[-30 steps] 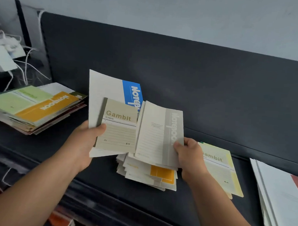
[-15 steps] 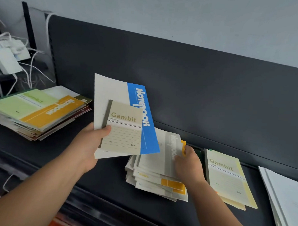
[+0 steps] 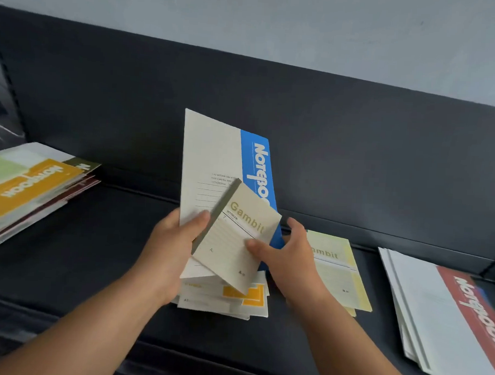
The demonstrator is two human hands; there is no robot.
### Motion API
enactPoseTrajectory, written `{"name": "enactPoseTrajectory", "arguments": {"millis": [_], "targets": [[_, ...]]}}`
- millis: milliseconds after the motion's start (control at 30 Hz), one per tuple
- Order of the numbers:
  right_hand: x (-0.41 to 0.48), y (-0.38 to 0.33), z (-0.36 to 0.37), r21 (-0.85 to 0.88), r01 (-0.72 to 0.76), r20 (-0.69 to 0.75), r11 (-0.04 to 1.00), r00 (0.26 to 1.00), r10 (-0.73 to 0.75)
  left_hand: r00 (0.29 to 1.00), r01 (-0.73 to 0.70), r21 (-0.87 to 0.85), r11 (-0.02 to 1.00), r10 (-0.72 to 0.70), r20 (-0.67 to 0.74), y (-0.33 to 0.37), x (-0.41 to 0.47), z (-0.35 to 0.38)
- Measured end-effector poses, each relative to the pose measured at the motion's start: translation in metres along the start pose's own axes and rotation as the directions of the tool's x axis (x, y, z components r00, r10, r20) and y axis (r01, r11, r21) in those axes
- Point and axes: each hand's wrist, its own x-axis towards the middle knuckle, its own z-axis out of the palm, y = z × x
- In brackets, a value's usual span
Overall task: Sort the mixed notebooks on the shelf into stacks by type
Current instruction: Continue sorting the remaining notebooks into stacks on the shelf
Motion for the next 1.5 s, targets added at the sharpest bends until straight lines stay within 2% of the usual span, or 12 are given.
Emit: {"name": "enactPoseTrajectory", "arguments": {"millis": [167, 367, 467, 700, 833, 900, 933, 1000, 1067, 1167, 1367, 1500], "targets": [[0.003, 0.012, -0.04, 0.009, -0.026, -0.097, 1.0, 0.995, 0.027, 0.998, 0.056, -0.031, 0.998, -0.055, 0.03, -0.007, -0.001, 0.029], [0.012, 0.032, -0.091, -0.015, -0.036, -0.223, 0.999, 0.974, 0.032, 0.997, 0.046, 0.013, 0.999, -0.047, 0.062, -0.008, -0.005, 0.055], [0.016, 0.043, -0.111, -0.129, -0.072, -0.297, 0.989, 0.954, 0.031, 0.999, 0.017, 0.041, 0.999, -0.019, 0.041, -0.007, -0.005, 0.059], [0.018, 0.058, -0.123, -0.469, -0.175, -0.318, 0.865, 0.948, 0.019, 1.0, -0.024, 0.056, 0.998, 0.024, 0.008, 0.002, -0.007, 0.059], [0.022, 0.067, -0.125, -0.522, -0.155, -0.332, 0.839, 0.943, -0.033, 0.999, 0.011, 0.02, 1.0, -0.012, 0.048, 0.007, -0.01, 0.067], [0.02, 0.065, -0.129, -0.467, -0.118, -0.349, 0.876, 0.935, -0.06, 0.996, 0.041, 0.028, 0.999, -0.043, 0.081, 0.004, -0.011, 0.075], [0.018, 0.062, -0.133, -0.372, -0.091, -0.363, 0.924, 0.93, -0.054, 0.993, 0.06, 0.035, 0.998, -0.063, 0.096, 0.001, -0.012, 0.08], [0.01, 0.052, -0.141, -0.022, -0.043, -0.334, 0.999, 0.942, 0.034, 0.989, 0.096, 0.048, 0.994, -0.101, 0.111, -0.006, -0.013, 0.092], [0.002, 0.046, -0.15, 0.259, -0.058, -0.202, 0.964, 0.973, 0.113, 0.984, 0.123, 0.071, 0.99, -0.131, 0.122, -0.014, -0.014, 0.105], [-0.008, 0.051, -0.167, 0.272, -0.043, -0.119, 0.961, 0.99, 0.078, 0.973, 0.152, 0.106, 0.983, -0.168, 0.156, -0.027, -0.018, 0.133], [-0.028, 0.076, -0.228, 0.244, -0.046, -0.324, 0.969, 0.938, 0.126, 0.944, 0.134, 0.203, 0.97, -0.187, 0.272, -0.053, -0.038, 0.205], [-0.043, 0.098, -0.274, 0.262, -0.079, -0.451, 0.962, 0.871, 0.194, 0.907, -0.007, 0.33, 0.944, -0.133, 0.399, -0.079, -0.052, 0.256]]}}
